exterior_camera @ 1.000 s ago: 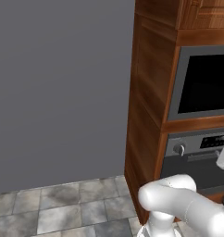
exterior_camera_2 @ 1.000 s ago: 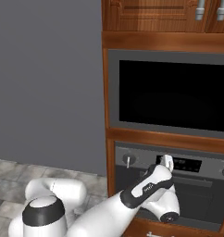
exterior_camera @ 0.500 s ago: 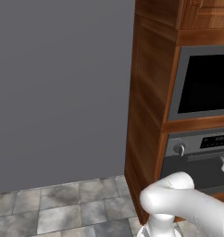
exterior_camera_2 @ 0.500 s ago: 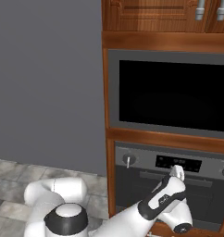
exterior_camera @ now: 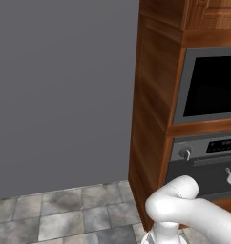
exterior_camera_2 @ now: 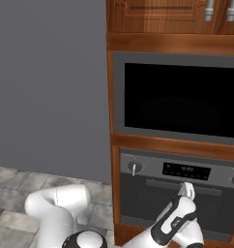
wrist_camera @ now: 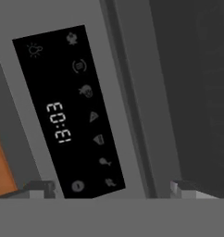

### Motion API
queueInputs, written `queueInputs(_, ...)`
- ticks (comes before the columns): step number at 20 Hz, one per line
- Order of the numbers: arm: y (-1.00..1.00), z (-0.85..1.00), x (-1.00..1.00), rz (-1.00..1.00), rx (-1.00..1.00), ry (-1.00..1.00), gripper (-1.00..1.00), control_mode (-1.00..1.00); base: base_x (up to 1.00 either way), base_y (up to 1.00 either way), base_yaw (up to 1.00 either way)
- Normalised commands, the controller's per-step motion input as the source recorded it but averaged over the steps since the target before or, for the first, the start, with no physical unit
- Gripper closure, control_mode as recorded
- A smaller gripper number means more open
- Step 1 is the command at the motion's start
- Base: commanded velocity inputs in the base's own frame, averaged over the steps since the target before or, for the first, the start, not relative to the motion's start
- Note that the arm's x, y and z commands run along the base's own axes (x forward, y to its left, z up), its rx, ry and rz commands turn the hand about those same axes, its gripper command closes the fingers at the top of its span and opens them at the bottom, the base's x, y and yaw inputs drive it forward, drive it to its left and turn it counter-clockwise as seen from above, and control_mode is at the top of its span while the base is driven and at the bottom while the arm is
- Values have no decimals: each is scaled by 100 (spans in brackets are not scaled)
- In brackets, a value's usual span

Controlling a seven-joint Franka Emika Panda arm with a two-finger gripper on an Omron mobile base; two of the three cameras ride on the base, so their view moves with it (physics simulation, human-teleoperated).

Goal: Take the fish from the oven and place it on the plate on the counter.

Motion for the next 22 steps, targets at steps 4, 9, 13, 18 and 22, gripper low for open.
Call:
queueInputs(4, 0, -25, 4, 0, 0, 0, -100, -100, 0, 0, 0)
queueInputs(9, 0, -22, 22, 0, 0, 0, -100, -100, 0, 0, 0)
queueInputs(13, 0, -1, 17, 6, 0, 4, -100, -100, 0, 0, 0)
queueInputs(18, 0, -1, 17, 9, 0, 3, -100, -100, 0, 0, 0)
queueInputs(22, 0, -7, 17, 8, 0, 0, -100, -100, 0, 0, 0)
